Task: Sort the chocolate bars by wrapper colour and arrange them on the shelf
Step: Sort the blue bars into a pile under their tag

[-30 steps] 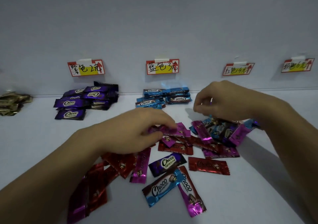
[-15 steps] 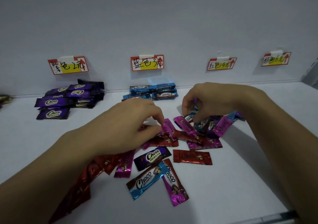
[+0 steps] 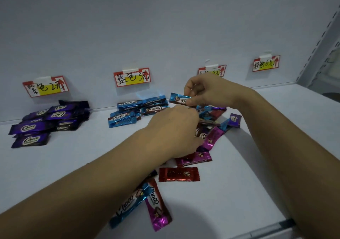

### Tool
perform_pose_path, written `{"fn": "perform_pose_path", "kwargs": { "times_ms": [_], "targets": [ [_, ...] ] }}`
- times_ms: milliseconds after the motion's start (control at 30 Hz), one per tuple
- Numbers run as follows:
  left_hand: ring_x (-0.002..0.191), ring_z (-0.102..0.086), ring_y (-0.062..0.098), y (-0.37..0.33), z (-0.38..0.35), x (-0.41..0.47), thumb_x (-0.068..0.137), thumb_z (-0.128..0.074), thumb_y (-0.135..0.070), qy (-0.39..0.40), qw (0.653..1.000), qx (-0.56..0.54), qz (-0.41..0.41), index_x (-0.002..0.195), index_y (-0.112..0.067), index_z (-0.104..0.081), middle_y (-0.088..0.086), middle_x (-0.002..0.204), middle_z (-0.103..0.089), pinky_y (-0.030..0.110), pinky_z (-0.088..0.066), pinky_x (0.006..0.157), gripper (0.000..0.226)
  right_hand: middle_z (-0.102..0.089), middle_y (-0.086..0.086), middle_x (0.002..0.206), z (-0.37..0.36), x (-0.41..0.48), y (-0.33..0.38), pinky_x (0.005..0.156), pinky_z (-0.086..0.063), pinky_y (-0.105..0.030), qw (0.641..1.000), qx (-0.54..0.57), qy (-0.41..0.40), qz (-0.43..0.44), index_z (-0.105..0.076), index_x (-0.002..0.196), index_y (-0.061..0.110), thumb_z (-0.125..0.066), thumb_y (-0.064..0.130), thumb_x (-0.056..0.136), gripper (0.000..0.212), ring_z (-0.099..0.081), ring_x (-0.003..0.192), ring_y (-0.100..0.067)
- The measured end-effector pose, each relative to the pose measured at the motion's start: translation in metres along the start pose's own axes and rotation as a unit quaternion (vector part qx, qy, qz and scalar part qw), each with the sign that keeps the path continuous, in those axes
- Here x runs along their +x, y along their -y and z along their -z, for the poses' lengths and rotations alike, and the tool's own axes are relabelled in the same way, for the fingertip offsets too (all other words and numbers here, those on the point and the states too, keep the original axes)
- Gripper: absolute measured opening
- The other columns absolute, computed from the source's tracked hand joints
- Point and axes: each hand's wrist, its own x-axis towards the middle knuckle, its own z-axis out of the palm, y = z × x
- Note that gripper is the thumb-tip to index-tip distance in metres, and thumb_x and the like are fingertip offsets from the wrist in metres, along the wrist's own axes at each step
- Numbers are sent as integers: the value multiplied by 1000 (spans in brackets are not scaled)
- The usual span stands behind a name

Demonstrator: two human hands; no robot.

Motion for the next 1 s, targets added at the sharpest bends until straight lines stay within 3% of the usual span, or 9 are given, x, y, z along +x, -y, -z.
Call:
{"fn": "perform_pose_path", "kwargs": {
  "times_ms": [200,400,467,600,733,867,1000],
  "targets": [
    [81,-64,11,9,5,1,85,-70,-28,31,997,-71,1,97,-23,-75,-4,91,-69,35,-59,77,14,-71,1,78,9,-5,4,59,-48,-18,997,62,-43,13,-68,100,14,-78,16,86,18,-62,64,-5],
    [68,-61,2,23,5,-13,95,-62,-30,-29,996,-88,14,93,-31,-67,-11,74,-66,20,-49,63,5,-72,-1,80,9,-8,15,58,-49,-22,992,95,-66,52,-70,97,16,-80,14,84,17,-63,64,-9],
    [65,-61,2,27,6,-19,98,-60,-31,-45,994,-102,16,94,-32,-64,-11,71,-67,21,-49,62,6,-73,-2,81,9,-8,18,59,-51,-22,992,99,-58,61,-71,97,16,-81,13,83,18,-63,64,-10],
    [79,-61,3,33,13,-36,98,-58,-34,-89,990,-106,-12,95,-33,-62,-14,86,-67,31,-54,75,5,-75,-5,88,6,-9,21,66,-59,-28,994,76,-36,73,-73,96,14,-82,14,80,18,-66,66,-16],
    [79,-55,1,54,20,-49,93,-62,-33,-143,985,-89,-31,91,-34,-64,-19,86,-57,16,-42,69,4,-76,1,85,1,-8,21,71,-59,-28,994,62,-42,74,-76,94,15,-80,15,83,12,-70,69,-15],
    [75,-57,3,106,8,-59,89,-71,-22,-215,974,-78,-3,93,-25,-73,-10,87,-66,14,-46,71,6,-77,3,83,-10,-4,17,75,-60,-27,998,40,-33,46,-77,94,15,-76,10,87,10,-74,74,-12],
    [69,-58,6,151,-8,-61,84,-79,-13,-275,956,-75,69,97,-16,-79,-4,85,-71,22,-52,69,14,-76,10,80,-38,12,17,76,-61,-26,987,20,-154,33,-79,89,22,-81,13,83,10,-72,74,-4]
  ]
}}
